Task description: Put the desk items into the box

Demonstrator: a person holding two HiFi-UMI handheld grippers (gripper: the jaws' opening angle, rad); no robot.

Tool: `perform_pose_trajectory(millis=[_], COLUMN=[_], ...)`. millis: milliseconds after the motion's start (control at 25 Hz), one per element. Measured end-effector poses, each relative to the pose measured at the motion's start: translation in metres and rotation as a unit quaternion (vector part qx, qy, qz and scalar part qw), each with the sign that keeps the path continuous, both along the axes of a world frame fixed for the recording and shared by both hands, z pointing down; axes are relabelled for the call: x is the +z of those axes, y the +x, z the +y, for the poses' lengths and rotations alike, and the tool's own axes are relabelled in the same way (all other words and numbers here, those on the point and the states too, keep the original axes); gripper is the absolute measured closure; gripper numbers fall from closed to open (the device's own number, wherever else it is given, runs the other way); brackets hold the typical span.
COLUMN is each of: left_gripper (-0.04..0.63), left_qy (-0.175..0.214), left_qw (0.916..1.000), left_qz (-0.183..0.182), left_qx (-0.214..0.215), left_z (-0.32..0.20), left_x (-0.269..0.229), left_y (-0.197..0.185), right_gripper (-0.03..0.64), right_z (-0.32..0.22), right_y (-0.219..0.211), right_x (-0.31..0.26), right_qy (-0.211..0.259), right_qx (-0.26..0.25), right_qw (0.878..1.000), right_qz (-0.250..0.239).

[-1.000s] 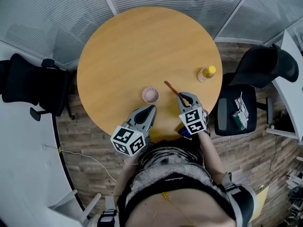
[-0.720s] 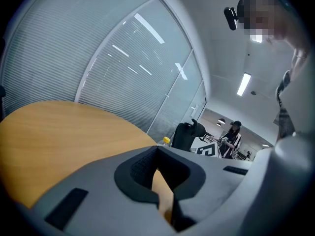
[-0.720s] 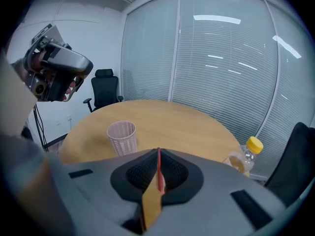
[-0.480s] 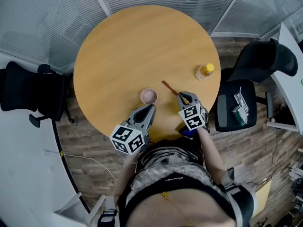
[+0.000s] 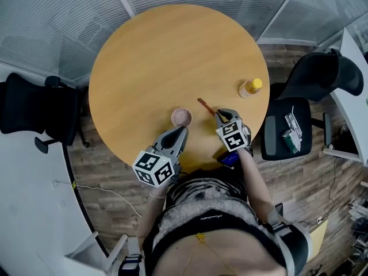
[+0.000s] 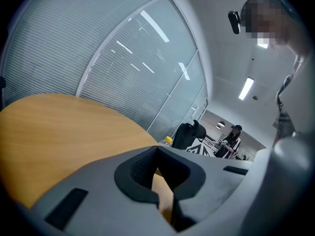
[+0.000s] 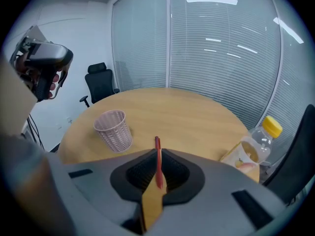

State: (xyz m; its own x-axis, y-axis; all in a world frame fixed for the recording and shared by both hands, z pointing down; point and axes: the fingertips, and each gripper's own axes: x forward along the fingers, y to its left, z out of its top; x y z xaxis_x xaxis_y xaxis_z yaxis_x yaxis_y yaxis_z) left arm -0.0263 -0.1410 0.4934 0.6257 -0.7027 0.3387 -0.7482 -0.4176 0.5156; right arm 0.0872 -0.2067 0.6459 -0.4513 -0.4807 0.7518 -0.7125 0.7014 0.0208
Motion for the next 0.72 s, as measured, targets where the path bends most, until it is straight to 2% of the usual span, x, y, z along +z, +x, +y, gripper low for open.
perform_pose_trajectory(millis=[320,480,720], left_gripper=[0.577,0.577,0.577], left_qy=[-0.004,-0.010,-0.015], left_qw=[1.0000,0.9999,0.9999], left_qz=[0.003,0.005,0.006], left_qx=[-0.003,0.000,0.003], left_z=[-0.004,-0.004,-0.009], left_x=[0.003,0.006,0.012], left_y=[-0.002,-0.001,-0.002], right_gripper=[0.584,0.584,0.584], right_z=[0.000,-0.002,-0.006], right_y=[-0.005,-0.007,-0.006], right_x=[0.024,0.028,0.043], right_qy=[-0.060,-0.062,-0.057], right_qx=[0.003,-0.007,-0.056], right_qw=[0.998,0.998,0.996], right_qz=[-0.005,-0.006,0.046])
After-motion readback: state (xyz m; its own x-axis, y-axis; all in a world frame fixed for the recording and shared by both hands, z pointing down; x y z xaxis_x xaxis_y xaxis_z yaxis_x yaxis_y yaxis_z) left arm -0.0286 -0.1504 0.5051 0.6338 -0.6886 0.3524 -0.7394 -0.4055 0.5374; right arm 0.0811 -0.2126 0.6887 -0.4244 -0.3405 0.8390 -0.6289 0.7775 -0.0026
